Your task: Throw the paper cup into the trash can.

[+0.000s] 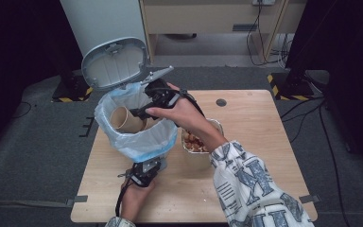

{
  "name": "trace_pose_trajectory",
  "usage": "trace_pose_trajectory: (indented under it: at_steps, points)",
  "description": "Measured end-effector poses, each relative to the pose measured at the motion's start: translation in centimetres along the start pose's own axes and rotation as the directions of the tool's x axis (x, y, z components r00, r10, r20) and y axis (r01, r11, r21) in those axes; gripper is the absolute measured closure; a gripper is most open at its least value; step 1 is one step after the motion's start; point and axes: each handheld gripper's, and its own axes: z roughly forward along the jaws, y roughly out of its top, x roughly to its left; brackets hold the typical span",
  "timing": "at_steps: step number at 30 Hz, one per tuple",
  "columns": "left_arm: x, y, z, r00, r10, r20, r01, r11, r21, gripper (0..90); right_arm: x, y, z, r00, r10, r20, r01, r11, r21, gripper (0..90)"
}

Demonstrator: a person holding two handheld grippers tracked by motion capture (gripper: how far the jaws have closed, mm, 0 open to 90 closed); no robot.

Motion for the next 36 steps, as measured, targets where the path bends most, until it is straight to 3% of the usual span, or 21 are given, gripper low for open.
trace_pose_trajectory:
  at_steps: [36]
  points:
    - [0.0,0.0,0.0,1.0000,0.001,0.002,-0.001,1.0000,-0.001,89.6,-4.2,-3.0,-5.4,0.9906,0.060,0.123,-0.051,0.9956,-0.079,7.4]
